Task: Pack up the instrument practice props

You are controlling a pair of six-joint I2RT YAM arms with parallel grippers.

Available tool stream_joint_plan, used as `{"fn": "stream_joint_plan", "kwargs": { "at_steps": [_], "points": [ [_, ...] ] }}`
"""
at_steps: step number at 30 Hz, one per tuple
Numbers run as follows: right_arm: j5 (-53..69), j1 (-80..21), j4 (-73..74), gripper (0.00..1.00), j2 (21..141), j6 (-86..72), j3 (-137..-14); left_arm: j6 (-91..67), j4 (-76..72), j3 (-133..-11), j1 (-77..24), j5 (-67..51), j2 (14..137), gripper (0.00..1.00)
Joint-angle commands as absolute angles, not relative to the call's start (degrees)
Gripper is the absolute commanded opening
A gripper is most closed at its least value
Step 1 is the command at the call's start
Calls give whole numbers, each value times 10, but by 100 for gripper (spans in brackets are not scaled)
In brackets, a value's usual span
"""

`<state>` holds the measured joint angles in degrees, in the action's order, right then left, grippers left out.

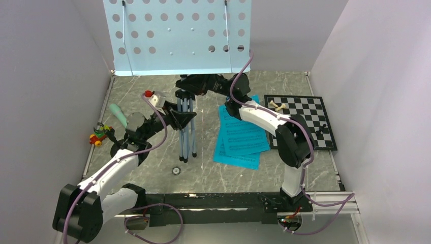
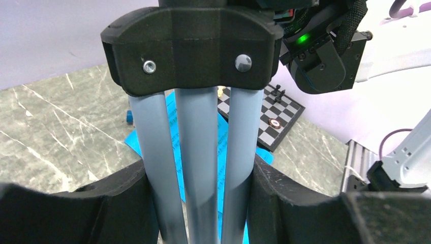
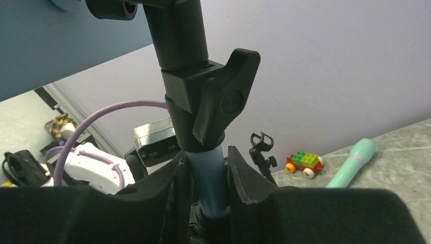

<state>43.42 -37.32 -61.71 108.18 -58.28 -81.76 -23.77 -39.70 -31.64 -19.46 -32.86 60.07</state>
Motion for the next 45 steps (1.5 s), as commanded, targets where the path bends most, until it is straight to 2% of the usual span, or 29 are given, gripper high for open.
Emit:
{"fn": "stream_joint_plan", "kwargs": {
  "at_steps": [1,7,13,26,36,45],
  "points": [
    [421,-398,-621,0,1005,-625,-815,-247,-478,-319,-204,-288,537,0],
    [406,-405,-632,0,982,-666,-760,-255,-416,-293,-248,-222,491,0],
    [404,-400,-583,0,961,-670,-710,-279,-379,-258,-286,-150,469,0],
    [414,-396,-599,0,970,-673,-616,-265,-462,-169,-358,-31,507,0],
    [432,-387,-621,0,1009,-696,-599,-276,-459,-143,-380,24,531,0],
    [448,-374,-559,0,1026,-701,-658,-268,-439,-168,-385,75,527,0]
  ]
}}
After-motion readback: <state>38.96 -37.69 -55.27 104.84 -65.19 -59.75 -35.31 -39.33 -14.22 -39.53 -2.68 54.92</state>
